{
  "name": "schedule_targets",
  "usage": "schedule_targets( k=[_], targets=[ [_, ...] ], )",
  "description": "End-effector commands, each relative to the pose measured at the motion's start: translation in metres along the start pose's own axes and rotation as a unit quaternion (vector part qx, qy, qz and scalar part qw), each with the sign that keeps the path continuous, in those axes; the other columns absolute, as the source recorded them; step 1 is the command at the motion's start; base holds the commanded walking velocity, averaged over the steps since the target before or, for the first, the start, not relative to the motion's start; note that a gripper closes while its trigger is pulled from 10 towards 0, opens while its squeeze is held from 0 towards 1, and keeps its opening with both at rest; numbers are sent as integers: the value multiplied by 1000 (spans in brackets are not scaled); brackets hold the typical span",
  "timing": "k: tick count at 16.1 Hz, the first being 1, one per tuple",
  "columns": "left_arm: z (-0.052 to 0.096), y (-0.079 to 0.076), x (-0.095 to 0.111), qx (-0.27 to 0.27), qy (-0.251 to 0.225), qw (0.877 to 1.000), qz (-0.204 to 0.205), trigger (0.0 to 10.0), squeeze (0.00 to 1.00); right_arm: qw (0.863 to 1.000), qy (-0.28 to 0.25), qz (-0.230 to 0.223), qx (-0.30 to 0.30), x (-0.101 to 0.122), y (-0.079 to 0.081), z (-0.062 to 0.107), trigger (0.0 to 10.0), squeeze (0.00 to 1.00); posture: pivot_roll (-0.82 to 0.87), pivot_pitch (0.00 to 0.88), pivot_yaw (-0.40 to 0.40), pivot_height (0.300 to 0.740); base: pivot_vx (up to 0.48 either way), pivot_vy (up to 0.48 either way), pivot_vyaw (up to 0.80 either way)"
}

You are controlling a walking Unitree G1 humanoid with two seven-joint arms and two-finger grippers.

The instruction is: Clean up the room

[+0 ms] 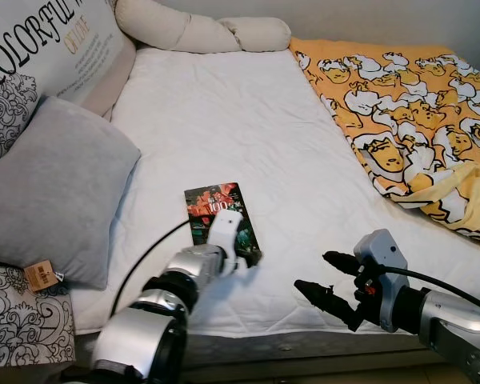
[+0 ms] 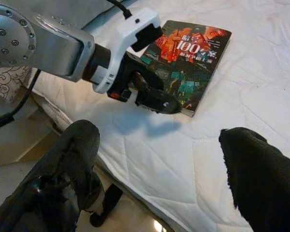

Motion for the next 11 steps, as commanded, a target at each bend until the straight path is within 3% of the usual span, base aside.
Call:
schedule_targets(
  k=[1,2,5,7,11],
  targets=[
    [2,7,-1,3,-1,999,-34,10000,0,1000,-3,0,-1,0,-3,-1,10000,0,-336,0,-46,740,0,0,0],
    [5,16,-5,14,9,997,-72,10000,0,1000,-8,-2,-5,1,-5,-3,10000,0,-325,0,-43,740,0,0,0],
    [8,30,-15,41,23,993,-108,10000,0,1000,-11,-2,-4,1,-4,-5,10000,0,-324,0,-43,740,0,0,0],
    [12,45,-22,87,20,987,-131,10000,0,1000,-12,0,1,2,-1,-6,10000,0,-328,0,-47,740,0,0,0],
    [13,46,-9,93,-2,987,-135,10000,0,1000,-13,2,-1,3,-3,-4,10000,0,-338,0,-45,740,0,0,0]
  ],
)
Point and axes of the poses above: a point about 5 cm out from each wrist's last joint towards the gripper, its own z axis pointing back from the gripper into the wrist, its own x axis along the axis of the wrist's last joint, y = z × x, the point moved 1 cm from there along -z, pointing out of the wrist towards the gripper, and after that the axes turned 10 degrees about z, right-handed, at the moved point
